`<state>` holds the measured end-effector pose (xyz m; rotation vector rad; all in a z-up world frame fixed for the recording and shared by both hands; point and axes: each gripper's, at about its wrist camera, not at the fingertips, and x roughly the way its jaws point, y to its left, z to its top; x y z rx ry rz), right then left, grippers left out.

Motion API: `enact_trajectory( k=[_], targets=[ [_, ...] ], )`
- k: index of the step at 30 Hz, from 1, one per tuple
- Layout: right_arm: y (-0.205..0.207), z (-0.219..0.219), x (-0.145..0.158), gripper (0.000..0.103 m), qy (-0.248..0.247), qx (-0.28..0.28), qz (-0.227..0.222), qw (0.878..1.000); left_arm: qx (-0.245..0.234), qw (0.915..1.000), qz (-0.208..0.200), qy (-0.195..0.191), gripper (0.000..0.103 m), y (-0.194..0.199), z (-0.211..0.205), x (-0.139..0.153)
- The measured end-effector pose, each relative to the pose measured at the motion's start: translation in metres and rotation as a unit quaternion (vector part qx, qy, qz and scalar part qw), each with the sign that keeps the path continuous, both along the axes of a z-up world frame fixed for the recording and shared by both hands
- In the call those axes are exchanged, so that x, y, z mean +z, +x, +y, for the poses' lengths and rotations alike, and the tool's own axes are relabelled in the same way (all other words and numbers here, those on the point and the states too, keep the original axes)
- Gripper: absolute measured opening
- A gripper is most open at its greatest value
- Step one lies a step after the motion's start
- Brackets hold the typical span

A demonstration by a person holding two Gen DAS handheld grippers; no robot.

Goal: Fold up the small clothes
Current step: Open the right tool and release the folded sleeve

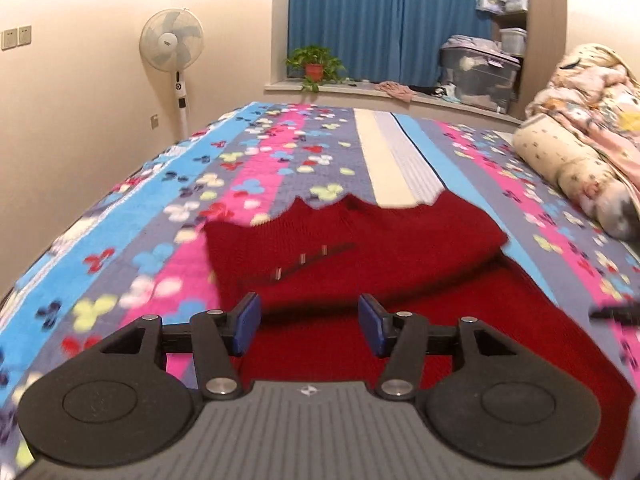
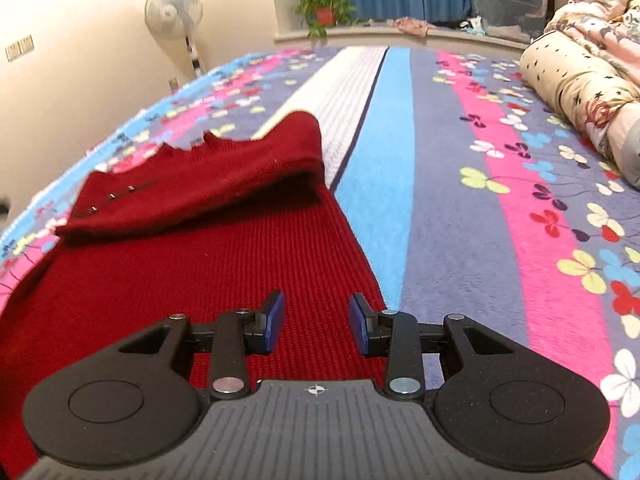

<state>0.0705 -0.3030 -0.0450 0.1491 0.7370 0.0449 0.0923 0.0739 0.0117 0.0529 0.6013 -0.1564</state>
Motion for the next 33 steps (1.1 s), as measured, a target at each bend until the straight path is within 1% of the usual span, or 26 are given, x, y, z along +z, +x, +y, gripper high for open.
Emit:
enact_trajectory(
  k=[4,6,9,12,13,14,15,16,18,19,20,23,25,27,33],
  targets=[
    [-0.023,-0.008,0.010,0.038,0.002,0.005,-0.019,1.000,-0.001,0.9999,0.013,0.010,0.059,-0.064,0.019,-0.015],
    [-0.034,-0.014,0.011,0.038,-0.003,0.008,-0.022,1.000,0.012,0.9996,0.026,0.002,0.059,-0.083,0.030,-0.026],
    [-0.050,-0.029,0.007,0.038,-0.015,0.007,-0.015,1.000,0.032,0.9973,0.063,-0.019,0.059,-0.096,0.048,-0.043],
    [-0.063,-0.049,-0.003,0.038,-0.019,-0.006,0.003,1.000,0.047,0.9932,0.104,-0.026,0.060,-0.100,0.061,-0.058],
    [-0.067,-0.057,-0.007,0.039,-0.014,-0.013,0.014,1.000,0.050,0.9904,0.125,-0.032,0.064,-0.101,0.066,-0.064],
    [-0.070,-0.062,-0.011,0.042,-0.008,-0.016,0.023,1.000,0.052,0.9869,0.148,-0.036,0.067,-0.101,0.068,-0.072],
    [-0.071,-0.067,-0.017,0.045,0.002,-0.018,0.037,0.999,0.053,0.9829,0.173,-0.036,0.074,-0.102,0.070,-0.079],
    [-0.072,-0.073,-0.024,0.051,0.014,-0.018,0.056,0.998,0.051,0.9780,0.200,-0.031,0.076,-0.101,0.070,-0.088],
    [-0.071,-0.080,-0.041,0.052,0.023,-0.022,0.106,0.994,0.045,0.9681,0.245,-0.021,0.076,-0.097,0.067,-0.105],
    [-0.069,-0.083,-0.053,0.052,0.017,-0.030,0.139,0.990,0.045,0.9662,0.253,-0.022,0.075,-0.098,0.067,-0.110],
    [-0.069,-0.085,-0.062,0.053,0.012,-0.034,0.161,0.986,0.044,0.9664,0.252,-0.023,0.076,-0.098,0.066,-0.111],
    [-0.068,-0.083,-0.063,0.055,0.013,-0.029,0.153,0.988,0.040,0.9678,0.247,-0.023,0.074,-0.099,0.064,-0.108],
    [-0.068,-0.081,-0.063,0.055,0.014,-0.031,0.155,0.987,0.039,0.9689,0.243,-0.022,0.067,-0.102,0.064,-0.107],
    [-0.068,-0.081,-0.062,0.055,0.016,-0.034,0.156,0.987,0.039,0.9698,0.240,-0.023,0.063,-0.104,0.062,-0.105],
    [-0.066,-0.083,-0.061,0.055,0.017,-0.035,0.156,0.987,0.051,0.9692,0.238,-0.035,0.062,-0.110,0.064,-0.101]
  ],
)
